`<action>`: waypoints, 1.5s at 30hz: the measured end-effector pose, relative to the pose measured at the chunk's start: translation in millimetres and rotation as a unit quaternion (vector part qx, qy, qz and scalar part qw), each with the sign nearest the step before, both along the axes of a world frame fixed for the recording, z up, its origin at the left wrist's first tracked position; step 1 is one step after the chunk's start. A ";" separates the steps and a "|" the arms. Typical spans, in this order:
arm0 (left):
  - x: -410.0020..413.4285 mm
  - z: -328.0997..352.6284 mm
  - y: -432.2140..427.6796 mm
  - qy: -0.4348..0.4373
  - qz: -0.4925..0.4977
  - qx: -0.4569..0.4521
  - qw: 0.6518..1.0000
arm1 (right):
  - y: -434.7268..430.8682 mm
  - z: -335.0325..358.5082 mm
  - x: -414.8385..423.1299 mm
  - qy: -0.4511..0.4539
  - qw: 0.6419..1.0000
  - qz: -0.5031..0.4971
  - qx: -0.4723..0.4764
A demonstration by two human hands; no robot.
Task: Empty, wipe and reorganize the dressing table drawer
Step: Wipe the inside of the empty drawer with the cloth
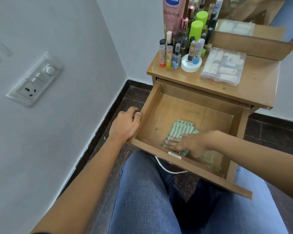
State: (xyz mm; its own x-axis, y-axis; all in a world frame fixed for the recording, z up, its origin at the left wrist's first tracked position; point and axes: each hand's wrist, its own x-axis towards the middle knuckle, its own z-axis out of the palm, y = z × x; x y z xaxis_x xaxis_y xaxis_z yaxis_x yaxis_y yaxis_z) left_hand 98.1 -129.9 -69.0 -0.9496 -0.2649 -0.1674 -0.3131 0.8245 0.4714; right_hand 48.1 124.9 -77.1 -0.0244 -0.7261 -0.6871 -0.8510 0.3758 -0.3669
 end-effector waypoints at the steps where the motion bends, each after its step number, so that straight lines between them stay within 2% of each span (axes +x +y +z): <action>1: 0.1 -0.7 0.0 0.003 0.002 -0.001 1.000 | 12.1 1.0 0.8 -0.003 1.000 0.003 0.016; 6: 1.4 -0.4 3.2 0.028 0.013 -0.012 0.999 | 16.8 5.7 0.2 -0.010 1.000 -0.003 0.021; 12: 1.4 0.6 4.1 0.018 0.027 -0.015 0.999 | -44.9 -5.3 -5.8 0.023 0.998 -0.016 -0.056; 16: 1.7 1.3 3.6 0.014 0.031 -0.015 0.999 | -81.9 -5.4 -6.8 0.051 0.997 -0.011 -0.056; 23: 2.7 2.1 3.9 0.010 0.035 -0.008 0.999 | -78.4 -9.7 2.1 0.077 0.991 -0.067 -0.090; 29: 4.4 3.0 2.5 0.005 0.008 0.001 1.000 | -75.7 -5.6 -20.6 0.104 0.991 -0.058 -0.057; 33: 6.1 3.7 2.7 0.014 -0.002 -0.003 1.000 | -66.6 -1.7 -52.3 0.173 0.972 -0.158 -0.020; 37: 5.2 4.3 2.3 0.018 0.000 0.001 1.000 | -73.8 -2.9 -68.3 0.168 0.959 -0.230 -0.006; 41: 5.8 3.8 2.9 0.028 0.004 0.018 0.999 | -69.9 -3.6 -52.9 0.157 0.965 -0.208 -0.019; 45: 5.0 3.5 2.8 0.031 0.008 0.025 0.999 | -75.3 -12.2 -28.7 0.198 0.960 -0.197 -0.017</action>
State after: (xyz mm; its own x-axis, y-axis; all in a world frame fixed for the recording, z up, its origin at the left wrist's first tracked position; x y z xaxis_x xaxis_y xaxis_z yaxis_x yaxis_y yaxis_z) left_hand 103.1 -127.1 -65.5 -0.9542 -0.2733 -0.1214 -0.2951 0.7941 0.5313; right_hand 19.4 49.6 -89.3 -0.5566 -0.6282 -0.5437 -0.7201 0.6912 -0.0615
